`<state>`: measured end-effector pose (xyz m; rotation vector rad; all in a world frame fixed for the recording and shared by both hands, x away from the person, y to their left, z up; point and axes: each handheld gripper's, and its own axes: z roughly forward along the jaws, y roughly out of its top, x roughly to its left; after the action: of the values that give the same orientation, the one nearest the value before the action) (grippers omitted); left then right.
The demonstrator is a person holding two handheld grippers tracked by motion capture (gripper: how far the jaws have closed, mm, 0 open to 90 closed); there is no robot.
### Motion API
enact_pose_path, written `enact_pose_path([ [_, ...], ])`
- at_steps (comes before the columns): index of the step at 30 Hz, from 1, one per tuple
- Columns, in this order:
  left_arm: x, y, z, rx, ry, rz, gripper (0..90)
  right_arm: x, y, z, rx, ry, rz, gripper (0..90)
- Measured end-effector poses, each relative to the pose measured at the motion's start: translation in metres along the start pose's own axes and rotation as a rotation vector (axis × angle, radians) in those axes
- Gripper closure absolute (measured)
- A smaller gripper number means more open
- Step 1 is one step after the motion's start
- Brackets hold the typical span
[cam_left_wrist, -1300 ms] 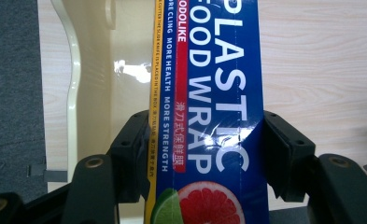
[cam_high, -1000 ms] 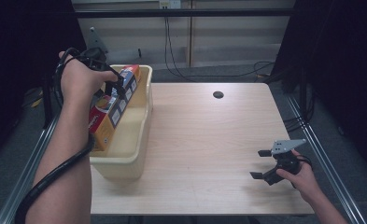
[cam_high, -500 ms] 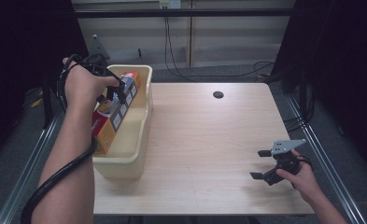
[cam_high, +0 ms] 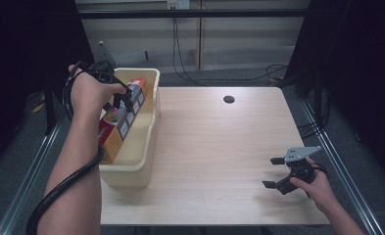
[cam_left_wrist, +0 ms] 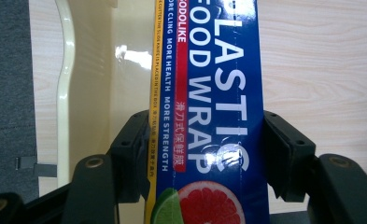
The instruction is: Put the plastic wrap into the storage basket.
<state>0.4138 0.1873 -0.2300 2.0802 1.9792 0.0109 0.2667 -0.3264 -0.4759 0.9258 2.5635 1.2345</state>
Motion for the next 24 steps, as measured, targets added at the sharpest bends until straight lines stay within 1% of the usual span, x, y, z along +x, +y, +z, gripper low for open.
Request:
enact_pose_path([
  [3,0.001,0.0,0.003,0.0,0.006,-0.001,40.7,0.0,0.0,0.001,-0.002,-0.003,-0.008,3.4],
  [4,0.001,0.0,0.003,0.007,0.0,-0.003,40.7,0.0,0.0,0.001,-0.001,-0.005,-0.006,3.4],
  [5,0.002,0.0,0.004,0.011,-0.001,0.006,40.7,0.0,0.0,0.001,-0.001,-0.003,-0.006,3.4],
  [6,0.001,-0.001,0.005,0.01,0.004,0.001,40.7,0.0,0.0,0.001,-0.002,-0.003,-0.007,3.4],
  [7,0.002,0.0,0.007,0.011,0.004,0.01,40.7,0.0,0.0,0.001,-0.001,-0.009,-0.009,3.4],
  [8,0.0,-0.001,0.008,0.013,-0.003,-0.001,40.7,0.0,0.0,0.001,-0.003,-0.002,-0.007,3.4],
  [9,0.001,0.0,0.008,0.013,0.0,0.01,40.7,0.0,0.0,0.0,-0.002,-0.002,-0.005,3.4],
  [10,0.001,0.0,0.009,0.015,-0.007,0.001,40.7,0.0,0.0,0.001,-0.003,-0.004,-0.008,3.4],
  [11,0.0,-0.001,0.01,0.013,-0.004,-0.001,40.7,0.0,0.0,0.001,-0.002,-0.002,-0.007,3.4],
  [12,0.0,0.0,0.01,0.018,-0.006,0.013,40.7,0.0,0.0,0.001,-0.001,-0.005,-0.007,3.4],
  [13,0.0,0.0,0.011,0.017,-0.008,0.003,40.7,0.0,0.0,0.001,-0.002,-0.005,-0.009,3.4],
  [16,-0.001,0.0,0.012,0.02,0.0,0.009,40.7,0.0,0.0,0.001,-0.003,-0.002,-0.007,3.4],
  [18,-0.001,0.0,0.013,0.022,-0.004,0.004,40.7,0.0,0.0,0.0,-0.003,-0.001,-0.005,3.4],
  [19,-0.001,-0.001,0.014,0.016,-0.002,0.002,40.7,0.0,0.0,0.0,-0.003,-0.001,-0.005,3.4],
  [21,0.0,-0.001,0.014,0.024,-0.002,0.003,40.7,0.0,0.0,0.0,-0.003,0.0,-0.006,3.4],
  [24,0.0,-0.001,0.016,0.023,0.003,0.001,40.6,0.0,0.0,0.0,-0.001,-0.004,-0.006,3.4],
])
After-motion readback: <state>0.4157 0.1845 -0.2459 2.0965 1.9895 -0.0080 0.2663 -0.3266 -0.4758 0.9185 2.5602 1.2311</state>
